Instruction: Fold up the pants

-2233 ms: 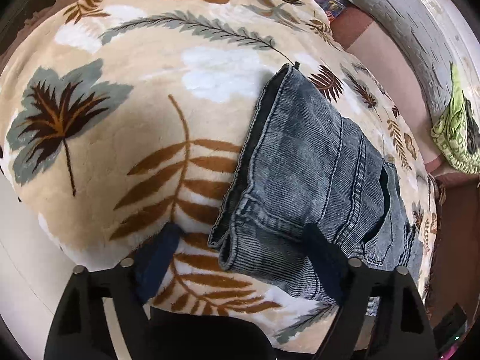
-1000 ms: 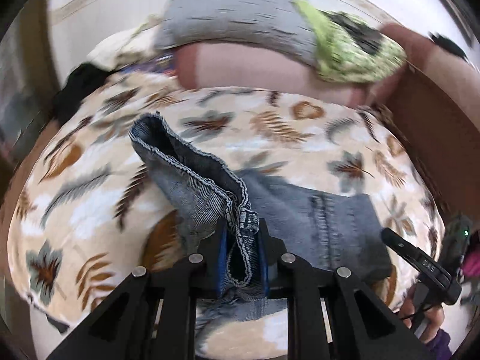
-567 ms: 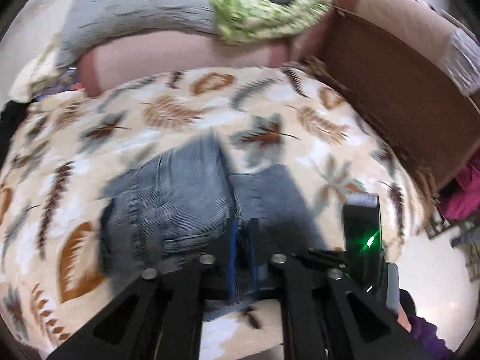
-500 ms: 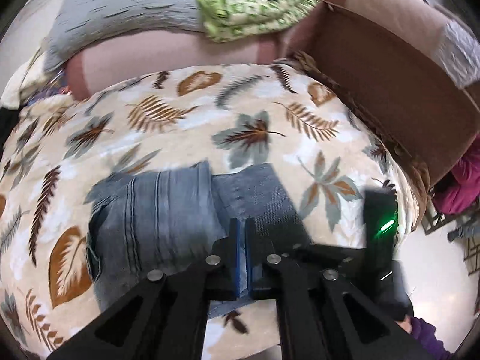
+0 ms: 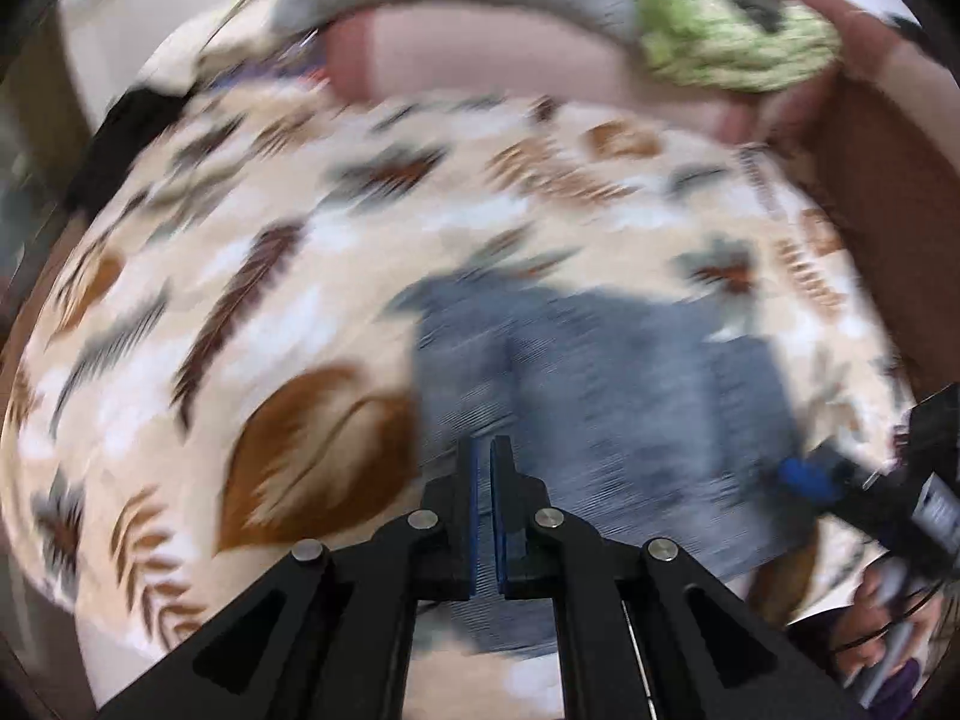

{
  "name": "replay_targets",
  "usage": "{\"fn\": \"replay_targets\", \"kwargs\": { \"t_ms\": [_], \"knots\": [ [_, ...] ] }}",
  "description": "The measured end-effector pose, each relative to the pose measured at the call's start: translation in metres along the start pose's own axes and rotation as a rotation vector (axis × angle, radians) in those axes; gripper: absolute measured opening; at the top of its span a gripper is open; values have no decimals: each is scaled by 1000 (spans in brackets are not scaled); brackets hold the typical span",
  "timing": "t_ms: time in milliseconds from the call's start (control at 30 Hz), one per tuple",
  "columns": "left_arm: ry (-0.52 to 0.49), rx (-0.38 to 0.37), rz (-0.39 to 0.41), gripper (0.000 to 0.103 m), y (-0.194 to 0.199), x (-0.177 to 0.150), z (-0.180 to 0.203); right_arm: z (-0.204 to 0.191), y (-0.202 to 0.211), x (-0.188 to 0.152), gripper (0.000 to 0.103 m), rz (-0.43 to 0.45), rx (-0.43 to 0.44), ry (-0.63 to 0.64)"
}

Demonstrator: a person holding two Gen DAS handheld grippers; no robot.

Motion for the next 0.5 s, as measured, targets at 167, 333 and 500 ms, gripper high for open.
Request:
{"fn": "replay_targets", "kwargs": {
  "t_ms": [167,333,500],
  "knots": [
    [85,-46,-83,3,-24,-32,-29,5,-28,6,68,-19,5,-76],
    [33,-88,-121,3,-36,-47,-15,-10,-51,-8,66,-90,27,-17],
    [31,-88,-124,3,-35,-51,-19,-43,-49,-20,59,-85,102,97]
  ]
}}
Point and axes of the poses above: each gripper's, at about its wrist camera, not at the fingertips, and y roughly against the way its jaws point, z to its right, x to its top, the point moved 8 cm from there along -y, roughly the way its jaws point, and after that the axes turned 8 degrees about z, right-handed, at the moved point
